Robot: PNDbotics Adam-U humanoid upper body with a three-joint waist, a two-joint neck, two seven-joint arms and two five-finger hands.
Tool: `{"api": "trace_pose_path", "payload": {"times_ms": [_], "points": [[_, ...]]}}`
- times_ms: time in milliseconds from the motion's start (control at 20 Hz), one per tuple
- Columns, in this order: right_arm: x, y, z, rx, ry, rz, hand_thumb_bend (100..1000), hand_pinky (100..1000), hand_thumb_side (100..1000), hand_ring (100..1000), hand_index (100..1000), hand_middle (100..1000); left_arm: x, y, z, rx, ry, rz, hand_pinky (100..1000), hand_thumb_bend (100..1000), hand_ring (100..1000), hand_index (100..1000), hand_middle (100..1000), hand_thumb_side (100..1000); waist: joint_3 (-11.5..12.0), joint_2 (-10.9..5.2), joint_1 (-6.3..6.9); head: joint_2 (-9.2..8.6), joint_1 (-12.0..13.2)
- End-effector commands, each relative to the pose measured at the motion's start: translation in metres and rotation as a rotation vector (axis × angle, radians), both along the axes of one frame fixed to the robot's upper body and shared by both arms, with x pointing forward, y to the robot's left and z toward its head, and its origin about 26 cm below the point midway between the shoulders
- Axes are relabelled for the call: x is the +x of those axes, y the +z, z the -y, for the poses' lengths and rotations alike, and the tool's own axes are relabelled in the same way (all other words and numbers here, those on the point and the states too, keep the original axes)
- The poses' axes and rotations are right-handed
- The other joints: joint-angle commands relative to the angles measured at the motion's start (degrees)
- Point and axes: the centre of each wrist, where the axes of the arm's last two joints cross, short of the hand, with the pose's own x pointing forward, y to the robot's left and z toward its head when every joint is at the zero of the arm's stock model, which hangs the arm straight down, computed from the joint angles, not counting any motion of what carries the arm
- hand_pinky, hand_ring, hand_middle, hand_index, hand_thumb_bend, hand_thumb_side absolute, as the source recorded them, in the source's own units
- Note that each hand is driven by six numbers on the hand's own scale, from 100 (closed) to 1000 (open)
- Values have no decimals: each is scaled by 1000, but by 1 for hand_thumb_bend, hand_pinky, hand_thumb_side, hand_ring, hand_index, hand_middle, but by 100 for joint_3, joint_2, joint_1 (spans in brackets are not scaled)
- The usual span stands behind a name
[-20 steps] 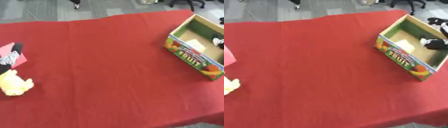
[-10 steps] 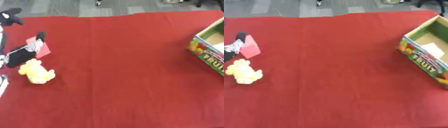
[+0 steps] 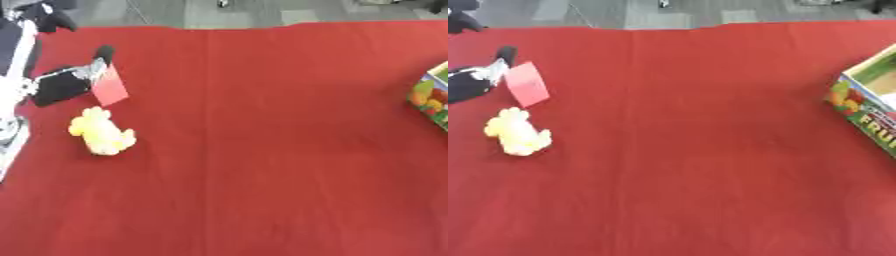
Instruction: Pick up the objects with one hand, pass them to the other hand, and then place them into the box on the other side of the table.
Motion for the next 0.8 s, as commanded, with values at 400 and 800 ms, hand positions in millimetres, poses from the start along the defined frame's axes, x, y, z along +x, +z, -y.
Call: {"api": "trace_pose_path", "payload": {"times_ms": [400, 800], "points": [[-7, 10, -2, -25, 7, 42, 100, 986, 556, 1000, 919, 849, 27, 54, -25, 176, -26, -160, 810, 493, 781, 880, 698, 553, -52, -96, -11, -89, 13], [-7, 5, -2, -42, -3, 32, 100, 987, 565, 1000, 917, 846, 66, 69, -42, 361, -10, -437, 845, 693, 819, 886, 764, 677, -66, -98, -36, -98, 90]]}}
